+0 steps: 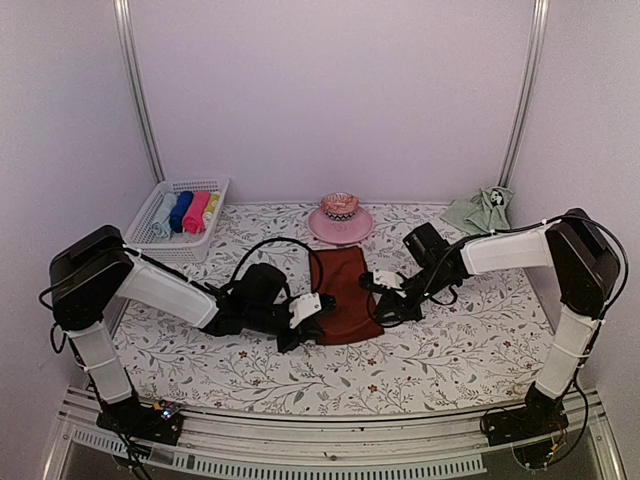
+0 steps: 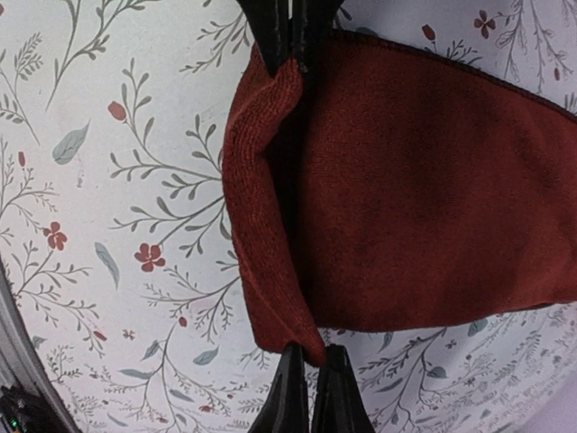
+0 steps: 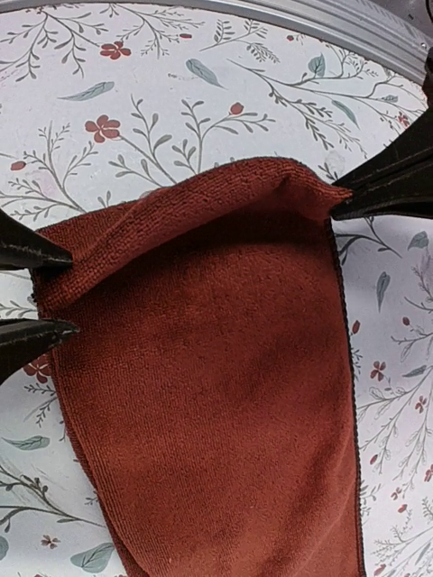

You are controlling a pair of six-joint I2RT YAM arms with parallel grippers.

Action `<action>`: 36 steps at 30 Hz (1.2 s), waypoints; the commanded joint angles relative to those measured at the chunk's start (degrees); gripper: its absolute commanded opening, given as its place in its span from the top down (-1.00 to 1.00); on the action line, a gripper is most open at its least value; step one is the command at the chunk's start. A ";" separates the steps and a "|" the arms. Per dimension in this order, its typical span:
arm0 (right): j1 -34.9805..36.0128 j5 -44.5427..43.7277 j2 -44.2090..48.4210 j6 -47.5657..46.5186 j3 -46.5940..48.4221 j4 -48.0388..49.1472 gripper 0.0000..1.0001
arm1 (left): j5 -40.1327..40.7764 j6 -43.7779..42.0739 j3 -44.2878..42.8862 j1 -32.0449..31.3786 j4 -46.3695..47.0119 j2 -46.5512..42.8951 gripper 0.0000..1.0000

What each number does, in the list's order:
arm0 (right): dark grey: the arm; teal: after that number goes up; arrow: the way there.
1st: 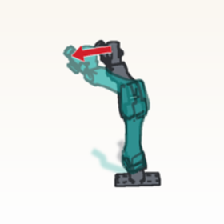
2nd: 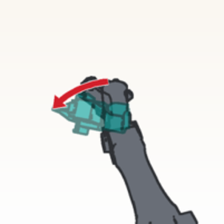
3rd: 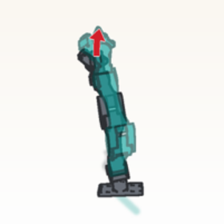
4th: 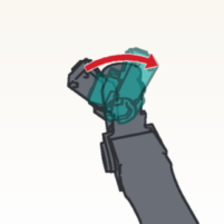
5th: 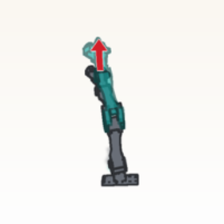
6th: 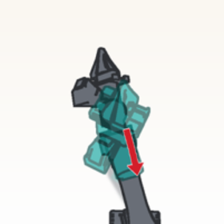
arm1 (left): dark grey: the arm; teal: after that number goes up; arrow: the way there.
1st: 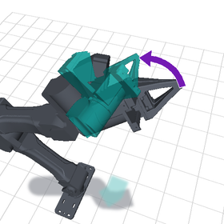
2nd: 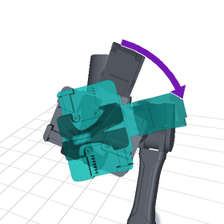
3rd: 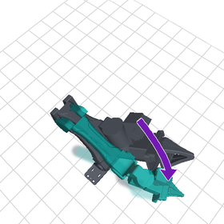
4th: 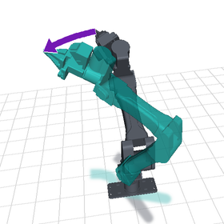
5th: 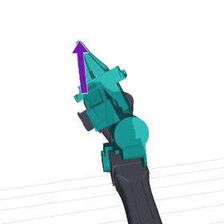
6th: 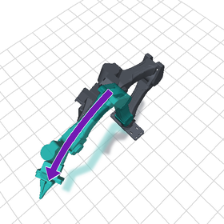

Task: Roll the towels
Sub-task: Roll the towel at the center of the board.

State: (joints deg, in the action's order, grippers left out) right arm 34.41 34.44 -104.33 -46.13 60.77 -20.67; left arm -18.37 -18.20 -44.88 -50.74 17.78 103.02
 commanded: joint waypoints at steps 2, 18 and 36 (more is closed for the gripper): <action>-0.14 0.59 -2.50 1.44 2.11 -1.71 0.75 | 1.71 1.38 -1.81 1.26 -3.50 1.73 1.00; -0.22 -5.14 -6.47 4.39 5.34 -2.99 0.94 | 6.30 2.99 -5.23 1.60 -8.41 4.69 1.00; -0.25 -9.00 -8.13 5.61 8.03 -7.77 0.95 | 9.79 2.39 -8.34 1.69 -16.72 6.20 0.90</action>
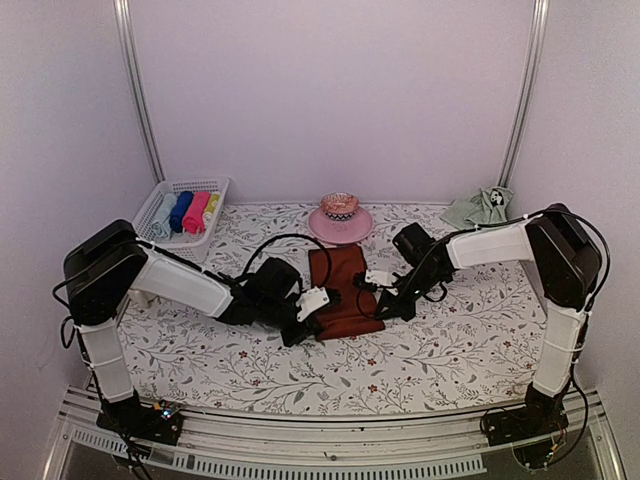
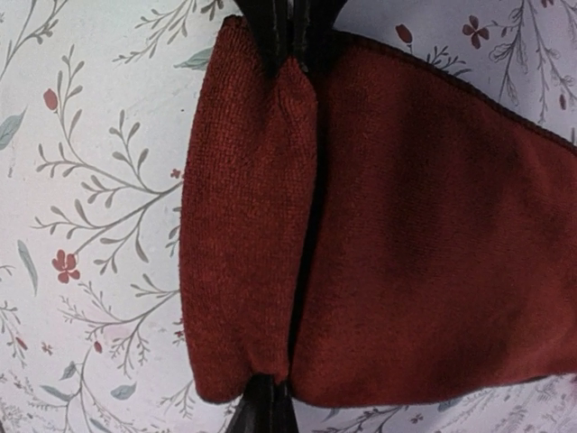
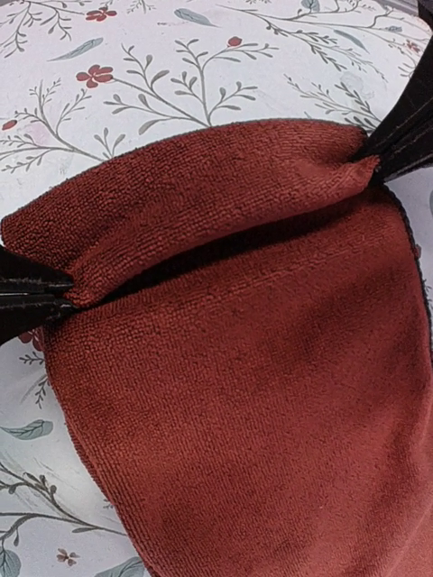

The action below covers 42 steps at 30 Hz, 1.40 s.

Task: Roll the towels
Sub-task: Roll the towel at the center of the board.

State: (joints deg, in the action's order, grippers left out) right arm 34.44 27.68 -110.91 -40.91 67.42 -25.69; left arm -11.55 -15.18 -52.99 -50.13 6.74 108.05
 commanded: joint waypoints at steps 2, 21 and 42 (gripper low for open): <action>-0.28 -2.26 -1.75 0.39 1.39 -3.34 0.94 | 3.53 -0.86 -0.18 1.07 -6.53 0.69 0.83; -0.31 -2.01 -3.38 1.30 3.98 -5.34 0.93 | 11.12 -8.60 10.70 -4.66 7.67 -14.62 -0.55; -1.28 -0.72 -4.50 2.51 5.35 -6.73 0.92 | 32.37 -27.35 4.48 -15.45 9.17 0.80 -0.19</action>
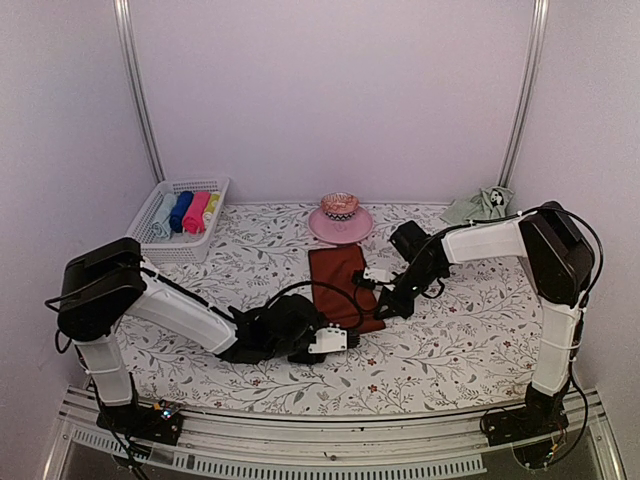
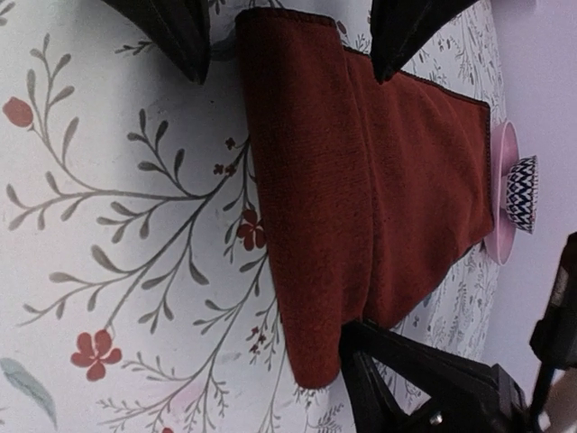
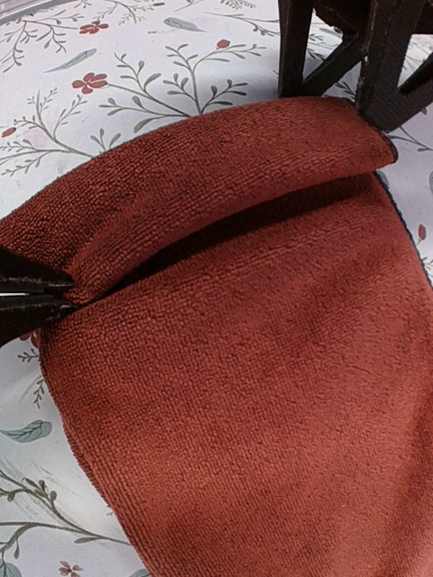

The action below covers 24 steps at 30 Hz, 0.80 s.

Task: Roll the towels
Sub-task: Roll the towel at the center of the board.

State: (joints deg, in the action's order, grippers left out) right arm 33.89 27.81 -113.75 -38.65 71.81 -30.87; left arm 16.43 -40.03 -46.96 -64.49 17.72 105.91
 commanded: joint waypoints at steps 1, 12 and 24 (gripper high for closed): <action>-0.75 -0.83 -1.72 0.25 0.96 -1.49 0.92 | 4.85 -2.85 -1.74 -1.28 -1.93 3.37 -0.16; -0.87 -0.52 -1.82 0.07 1.14 -1.86 0.92 | 7.58 -3.33 -4.33 -3.11 -4.82 8.46 0.48; -0.83 1.62 0.46 -2.64 0.71 -2.17 0.64 | 1.67 1.73 -5.99 -0.97 -9.40 5.18 1.00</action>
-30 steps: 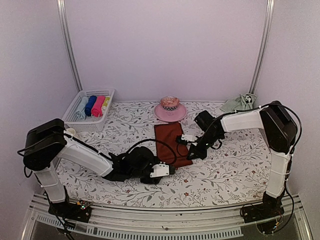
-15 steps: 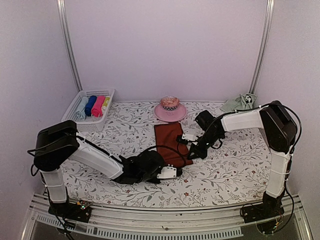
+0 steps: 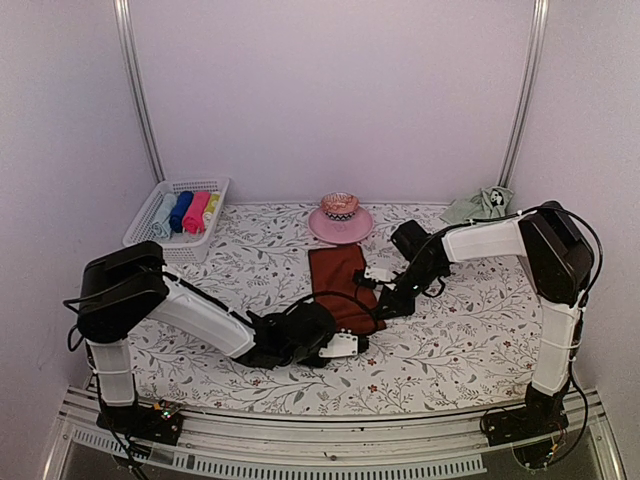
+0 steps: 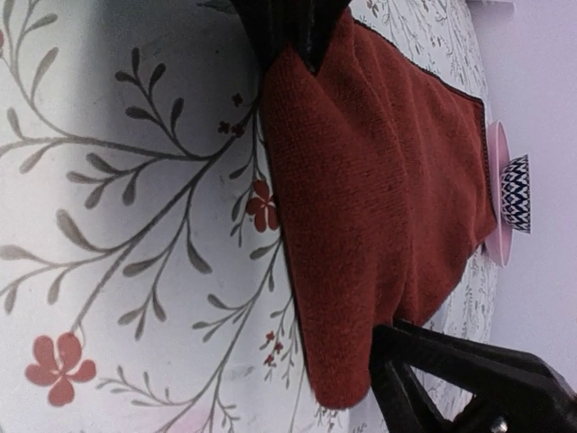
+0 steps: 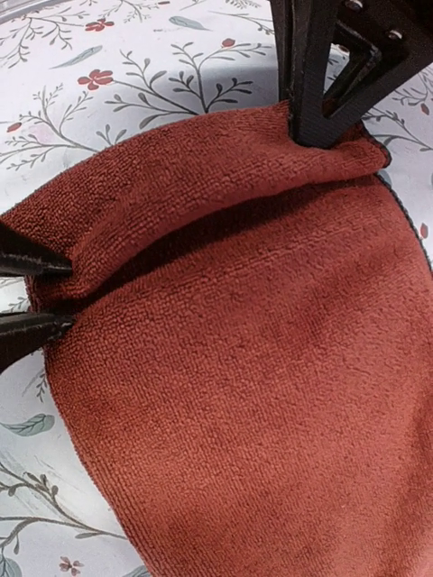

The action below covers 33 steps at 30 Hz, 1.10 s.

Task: Roll the towels
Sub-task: Roll the towel at the center of the board.

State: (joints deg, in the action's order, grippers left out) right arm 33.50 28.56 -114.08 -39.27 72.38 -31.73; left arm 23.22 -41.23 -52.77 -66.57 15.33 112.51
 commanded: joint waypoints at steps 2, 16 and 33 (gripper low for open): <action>-0.44 1.60 2.46 -3.75 -0.52 -1.24 0.49 | -7.72 4.06 -0.16 1.67 -8.24 -2.86 1.00; -0.45 5.47 23.89 -21.96 -19.47 13.67 -0.23 | -24.20 9.73 -1.68 7.13 -13.54 -5.55 1.00; 9.78 -3.72 26.38 -31.61 -34.34 35.96 -0.41 | -39.53 14.82 -4.85 13.08 -17.61 -5.02 1.00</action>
State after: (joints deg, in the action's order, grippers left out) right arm 40.58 31.33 -85.17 -71.59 39.07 -3.70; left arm -10.81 -28.12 -56.38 -54.72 0.45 107.70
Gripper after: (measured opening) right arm 0.706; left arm 0.038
